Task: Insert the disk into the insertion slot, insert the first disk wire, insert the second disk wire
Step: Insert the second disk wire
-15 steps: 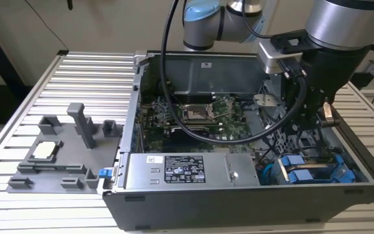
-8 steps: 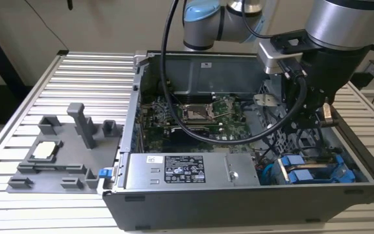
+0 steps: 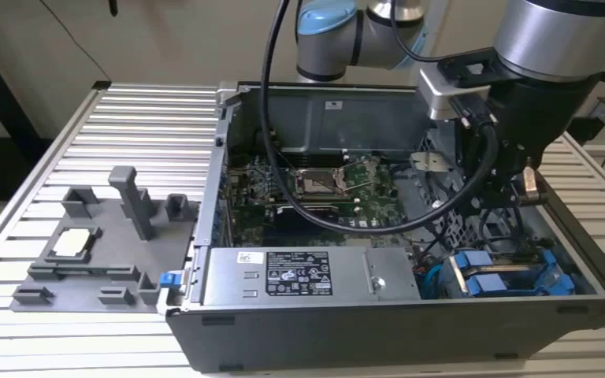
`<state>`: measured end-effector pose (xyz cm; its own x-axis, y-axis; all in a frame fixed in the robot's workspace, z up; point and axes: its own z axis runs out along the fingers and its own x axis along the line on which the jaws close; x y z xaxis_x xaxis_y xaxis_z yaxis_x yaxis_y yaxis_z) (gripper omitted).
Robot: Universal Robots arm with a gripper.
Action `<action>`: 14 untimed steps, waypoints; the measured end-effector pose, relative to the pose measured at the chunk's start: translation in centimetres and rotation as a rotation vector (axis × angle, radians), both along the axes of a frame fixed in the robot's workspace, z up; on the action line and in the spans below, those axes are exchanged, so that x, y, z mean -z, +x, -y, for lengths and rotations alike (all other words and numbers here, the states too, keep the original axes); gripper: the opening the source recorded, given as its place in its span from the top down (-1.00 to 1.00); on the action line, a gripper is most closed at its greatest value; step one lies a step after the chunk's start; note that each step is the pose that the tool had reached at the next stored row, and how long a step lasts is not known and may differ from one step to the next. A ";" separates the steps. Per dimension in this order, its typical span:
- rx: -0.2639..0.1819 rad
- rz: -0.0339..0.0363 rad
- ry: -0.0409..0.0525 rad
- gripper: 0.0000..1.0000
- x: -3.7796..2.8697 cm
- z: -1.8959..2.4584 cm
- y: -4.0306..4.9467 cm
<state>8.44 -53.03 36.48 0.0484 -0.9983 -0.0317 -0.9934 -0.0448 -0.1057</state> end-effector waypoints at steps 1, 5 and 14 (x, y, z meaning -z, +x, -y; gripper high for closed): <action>0.000 -0.0004 0.0000 0.68 0.00 0.11 0.05; 0.000 -0.0049 0.0001 0.68 0.00 0.87 0.47; 0.000 -0.0190 -0.0001 0.68 0.01 2.60 1.64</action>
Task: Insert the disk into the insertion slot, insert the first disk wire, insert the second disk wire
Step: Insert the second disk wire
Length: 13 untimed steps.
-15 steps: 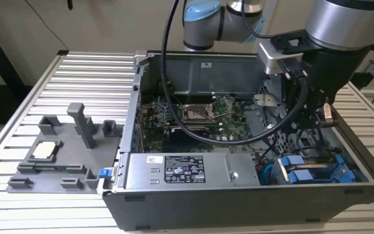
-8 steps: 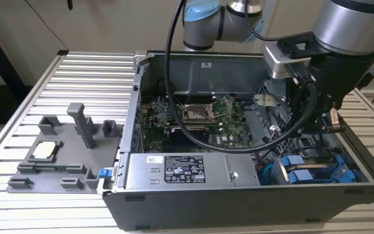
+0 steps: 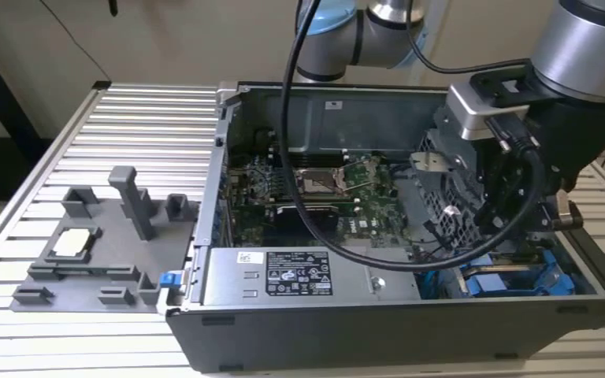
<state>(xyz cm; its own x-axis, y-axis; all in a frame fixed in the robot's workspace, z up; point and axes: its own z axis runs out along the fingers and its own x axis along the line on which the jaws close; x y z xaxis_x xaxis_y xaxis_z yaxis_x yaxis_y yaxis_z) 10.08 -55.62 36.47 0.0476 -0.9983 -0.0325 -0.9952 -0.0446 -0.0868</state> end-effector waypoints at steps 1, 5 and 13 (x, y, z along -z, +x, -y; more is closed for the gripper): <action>0.000 -0.0023 0.0001 0.68 0.00 0.17 0.15; 0.000 -0.0206 0.0001 0.68 0.02 0.77 0.83; 0.000 -0.0804 0.0001 0.68 0.04 1.15 2.49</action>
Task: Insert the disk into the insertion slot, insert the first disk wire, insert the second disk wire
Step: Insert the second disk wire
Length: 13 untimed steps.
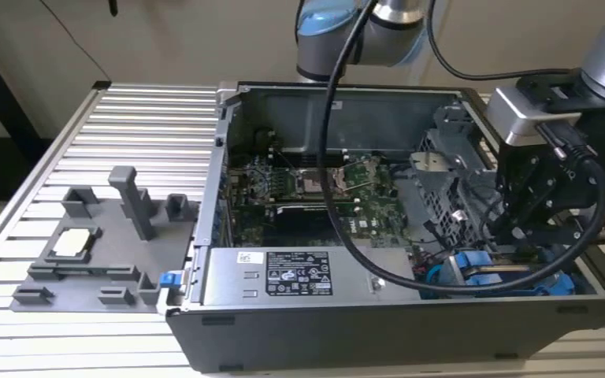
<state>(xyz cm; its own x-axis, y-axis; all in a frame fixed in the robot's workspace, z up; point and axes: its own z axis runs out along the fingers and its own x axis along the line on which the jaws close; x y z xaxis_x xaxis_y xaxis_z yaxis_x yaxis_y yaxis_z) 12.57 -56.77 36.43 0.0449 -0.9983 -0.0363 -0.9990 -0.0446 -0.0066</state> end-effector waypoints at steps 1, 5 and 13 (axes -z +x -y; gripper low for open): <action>0.000 -0.0055 0.0001 0.68 0.00 0.04 0.18; 0.000 -0.0248 0.0002 0.68 0.01 0.18 0.83; 0.000 -0.0510 0.0024 0.68 0.07 0.48 1.84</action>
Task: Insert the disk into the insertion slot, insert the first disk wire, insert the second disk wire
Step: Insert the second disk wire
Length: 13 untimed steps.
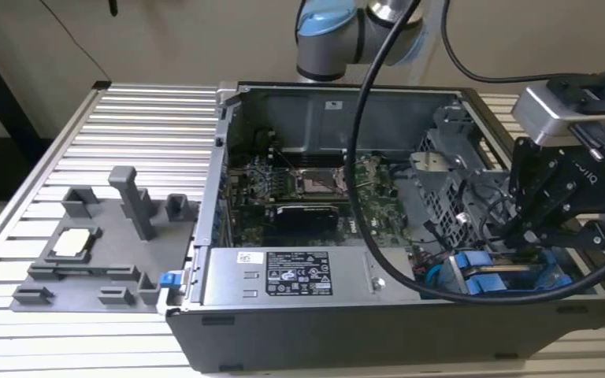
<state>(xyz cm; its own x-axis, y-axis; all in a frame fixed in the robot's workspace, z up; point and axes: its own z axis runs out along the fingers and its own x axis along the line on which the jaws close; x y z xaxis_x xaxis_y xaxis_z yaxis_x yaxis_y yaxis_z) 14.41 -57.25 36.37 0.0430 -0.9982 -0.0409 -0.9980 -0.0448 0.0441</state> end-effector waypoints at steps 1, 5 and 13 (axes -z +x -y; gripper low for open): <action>0.000 -0.0001 0.0013 0.68 0.02 -0.01 0.00; 0.004 -0.0001 0.0134 0.68 0.11 0.03 0.00; 0.015 0.0002 0.0212 0.68 0.23 0.10 0.01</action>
